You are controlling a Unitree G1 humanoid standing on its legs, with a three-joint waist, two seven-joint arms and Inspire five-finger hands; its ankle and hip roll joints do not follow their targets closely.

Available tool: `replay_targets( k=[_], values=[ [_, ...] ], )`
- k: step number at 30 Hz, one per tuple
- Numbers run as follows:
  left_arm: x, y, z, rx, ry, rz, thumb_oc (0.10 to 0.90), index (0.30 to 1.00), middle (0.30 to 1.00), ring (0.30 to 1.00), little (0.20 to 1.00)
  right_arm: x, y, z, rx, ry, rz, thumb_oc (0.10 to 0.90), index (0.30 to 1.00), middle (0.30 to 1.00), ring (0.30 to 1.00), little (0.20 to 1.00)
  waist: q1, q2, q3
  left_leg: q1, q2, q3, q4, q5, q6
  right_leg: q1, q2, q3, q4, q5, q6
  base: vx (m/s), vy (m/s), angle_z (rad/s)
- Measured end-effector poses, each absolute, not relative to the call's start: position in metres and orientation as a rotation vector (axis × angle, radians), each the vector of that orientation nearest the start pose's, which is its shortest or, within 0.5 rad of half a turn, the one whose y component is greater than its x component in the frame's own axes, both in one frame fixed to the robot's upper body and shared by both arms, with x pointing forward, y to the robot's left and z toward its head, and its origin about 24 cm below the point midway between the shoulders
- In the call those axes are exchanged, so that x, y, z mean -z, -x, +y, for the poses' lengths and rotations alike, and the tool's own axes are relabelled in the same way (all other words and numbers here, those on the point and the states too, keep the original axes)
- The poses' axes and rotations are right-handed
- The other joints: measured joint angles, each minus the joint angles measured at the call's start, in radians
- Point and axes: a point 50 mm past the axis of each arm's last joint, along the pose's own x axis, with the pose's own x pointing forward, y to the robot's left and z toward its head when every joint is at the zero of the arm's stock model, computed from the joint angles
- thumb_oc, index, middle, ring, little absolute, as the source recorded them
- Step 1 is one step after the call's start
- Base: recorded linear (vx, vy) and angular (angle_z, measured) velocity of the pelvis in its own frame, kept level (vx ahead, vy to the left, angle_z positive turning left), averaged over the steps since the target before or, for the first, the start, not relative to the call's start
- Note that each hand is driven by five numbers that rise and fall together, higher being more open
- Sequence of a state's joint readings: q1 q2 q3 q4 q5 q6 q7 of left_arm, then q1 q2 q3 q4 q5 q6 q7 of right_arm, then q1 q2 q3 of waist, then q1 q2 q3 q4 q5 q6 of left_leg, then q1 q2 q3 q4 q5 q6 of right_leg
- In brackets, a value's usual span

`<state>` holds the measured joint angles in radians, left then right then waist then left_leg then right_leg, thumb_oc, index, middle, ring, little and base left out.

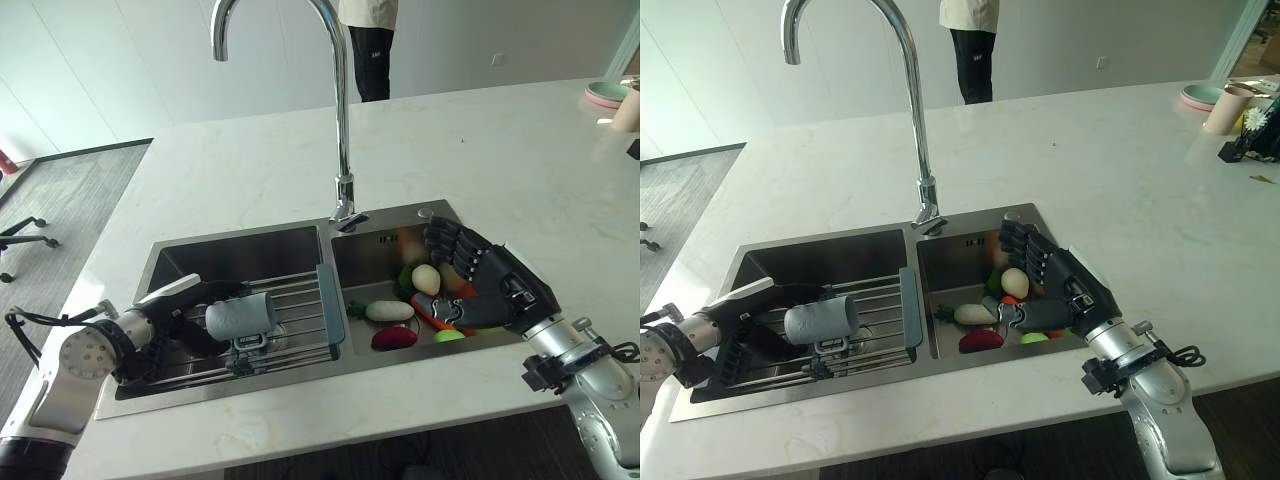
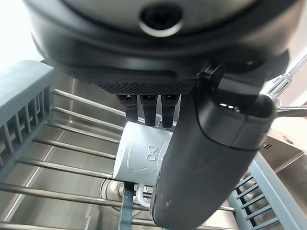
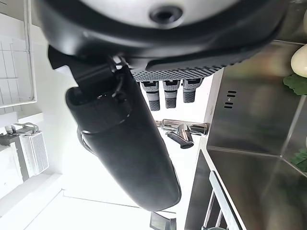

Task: Place the dishes in the dishwasher.

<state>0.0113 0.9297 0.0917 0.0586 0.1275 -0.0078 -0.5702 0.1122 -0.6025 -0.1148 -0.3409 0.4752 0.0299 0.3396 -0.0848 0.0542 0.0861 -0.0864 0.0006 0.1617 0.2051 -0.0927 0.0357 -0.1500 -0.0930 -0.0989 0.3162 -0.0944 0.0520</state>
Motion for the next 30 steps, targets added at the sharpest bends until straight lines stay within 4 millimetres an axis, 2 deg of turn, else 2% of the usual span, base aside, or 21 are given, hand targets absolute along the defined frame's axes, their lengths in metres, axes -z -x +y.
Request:
replay_targets(
  k=[30],
  values=[
    [-0.098,-0.244,0.323,0.385,-0.985,0.397,0.800,0.900,0.900,0.900,0.900,-0.129,-0.225,-0.225,-0.416,0.184,-0.182,0.800,0.900,0.900,0.900,0.900,-0.021,-0.002,-0.001,0.003,0.002,0.009,0.001,-0.001,0.002,0.000,0.003,0.009,-0.003,0.005,0.001,0.00,0.000,0.00]
  ],
)
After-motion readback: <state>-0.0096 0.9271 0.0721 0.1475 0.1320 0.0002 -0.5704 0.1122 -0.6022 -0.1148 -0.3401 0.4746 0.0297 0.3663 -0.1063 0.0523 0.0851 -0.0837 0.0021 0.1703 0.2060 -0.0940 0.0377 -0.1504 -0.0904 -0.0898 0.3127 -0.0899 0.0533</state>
